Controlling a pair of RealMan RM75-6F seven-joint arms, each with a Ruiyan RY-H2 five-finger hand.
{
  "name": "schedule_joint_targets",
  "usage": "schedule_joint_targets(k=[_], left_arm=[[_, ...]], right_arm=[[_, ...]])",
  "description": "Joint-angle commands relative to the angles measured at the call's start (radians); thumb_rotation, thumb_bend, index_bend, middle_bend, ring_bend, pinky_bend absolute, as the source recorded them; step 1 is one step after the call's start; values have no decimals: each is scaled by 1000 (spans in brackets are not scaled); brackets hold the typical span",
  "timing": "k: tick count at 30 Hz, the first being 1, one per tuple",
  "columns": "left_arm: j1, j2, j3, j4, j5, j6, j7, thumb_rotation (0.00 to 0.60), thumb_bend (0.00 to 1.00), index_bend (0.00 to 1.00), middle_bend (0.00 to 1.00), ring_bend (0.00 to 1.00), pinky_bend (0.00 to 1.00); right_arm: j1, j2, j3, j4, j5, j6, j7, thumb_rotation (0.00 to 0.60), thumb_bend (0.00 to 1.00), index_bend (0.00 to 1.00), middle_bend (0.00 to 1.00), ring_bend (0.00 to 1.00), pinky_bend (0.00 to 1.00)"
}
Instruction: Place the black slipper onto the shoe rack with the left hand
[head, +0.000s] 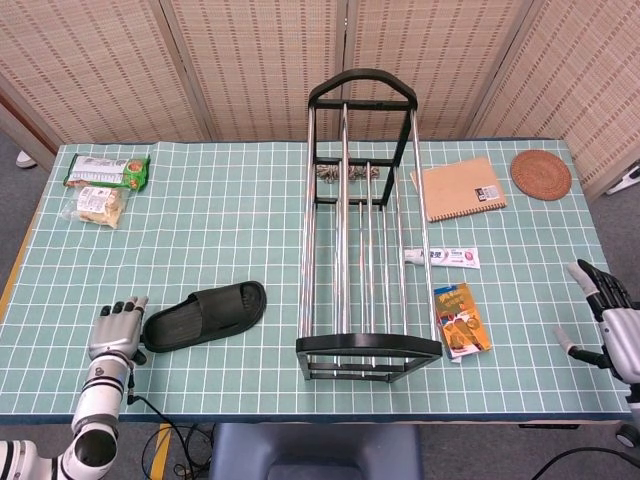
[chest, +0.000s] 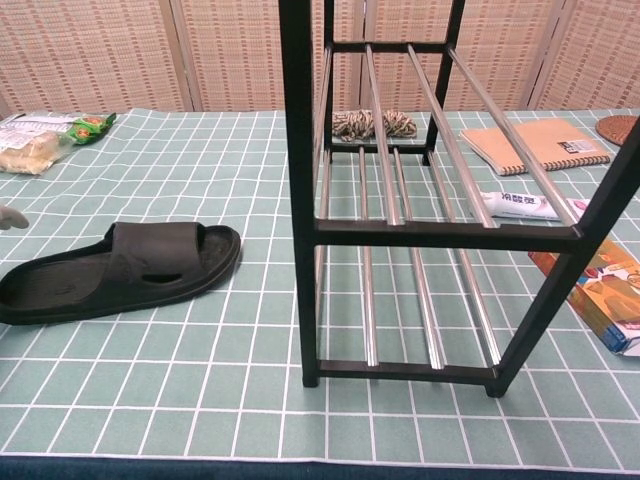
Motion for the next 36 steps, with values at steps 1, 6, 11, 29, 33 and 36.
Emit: schedule_joint_targets(k=[1, 6, 11, 29, 33, 36], left_arm=[[-11, 10, -10, -2, -13, -23, -9, 600, 270, 0, 0, 0, 15], [-30, 7, -12, -8, -36, -16, -1, 600, 269, 0, 0, 0, 15], [-44, -8, -13, -9, -51, 2, -2, 600, 268, 0, 0, 0, 15], [-20, -100, 34, 53, 95, 16, -81, 600, 256, 0, 0, 0, 0], [-3, -120, 50, 52, 128, 45, -93, 600, 256, 0, 0, 0, 0], [8, -127, 56, 55, 146, 56, -102, 600, 256, 0, 0, 0, 0]], right_arm=[[1, 0, 0, 2, 0, -1, 5, 600, 318, 0, 0, 0, 0], [-1, 2, -1, 4, -5, 7, 15, 600, 318, 0, 0, 0, 0], [-2, 5, -1, 11, -8, 10, 36, 600, 319, 0, 0, 0, 0], [-6, 12, -13, 17, -40, 35, 75, 600, 324, 0, 0, 0, 0], [-5, 12, -19, 16, -53, 39, 76, 600, 324, 0, 0, 0, 0], [-6, 13, -22, 16, -57, 43, 77, 600, 325, 0, 0, 0, 0]])
